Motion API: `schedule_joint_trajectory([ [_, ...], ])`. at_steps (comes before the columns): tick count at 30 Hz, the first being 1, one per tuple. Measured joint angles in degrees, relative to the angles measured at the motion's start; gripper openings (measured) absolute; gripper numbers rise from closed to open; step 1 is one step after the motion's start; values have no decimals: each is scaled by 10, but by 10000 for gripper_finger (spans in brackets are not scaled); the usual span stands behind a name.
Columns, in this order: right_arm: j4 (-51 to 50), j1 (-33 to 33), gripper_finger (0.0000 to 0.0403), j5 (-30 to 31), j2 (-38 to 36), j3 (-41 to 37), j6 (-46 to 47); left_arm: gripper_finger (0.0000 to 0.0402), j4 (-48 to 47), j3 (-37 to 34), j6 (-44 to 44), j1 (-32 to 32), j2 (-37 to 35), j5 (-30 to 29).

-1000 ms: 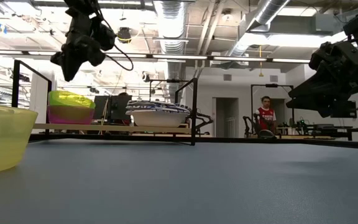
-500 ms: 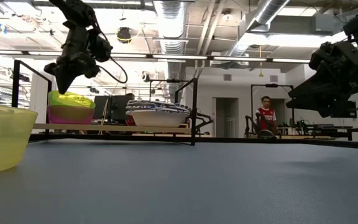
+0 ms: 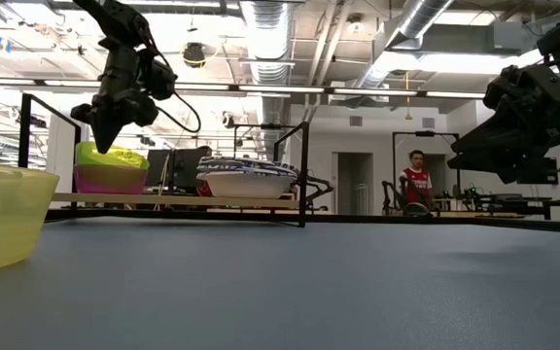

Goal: Place and stack bowls onto a shelf
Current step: Stack the green bowl on top of the other purple bowl on the shelf, then stack the yellow bowl on top of the other green bowl on the shelf

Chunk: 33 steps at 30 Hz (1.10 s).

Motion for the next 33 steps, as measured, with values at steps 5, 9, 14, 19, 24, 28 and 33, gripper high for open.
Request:
schedule_joint_trajectory([
  [5, 0, 0, 220, 0, 0, 0, -1, 0, -27, 38, -12, -13, -1, -4],
  [9, 0, 0, 220, 0, 0, 0, 4, 0, -37, 73, -48, -23, -12, -94],
  [14, 0, 0, 220, 0, 0, 0, 18, 0, -28, 76, -59, -25, -16, -141],
  [19, 0, 0, 220, 0, 0, 0, 18, 0, -6, 66, -56, -28, -13, -121],
  [24, 0, 0, 220, 0, 0, 0, 20, 0, 12, 24, -57, -28, -13, -120],
  [28, 0, 0, 220, 0, 0, 0, 20, 0, 20, -2, -56, -29, -13, -121],
  [33, 0, 0, 220, 0, 0, 0, 18, 0, 28, -3, -60, -32, -18, -124],
])
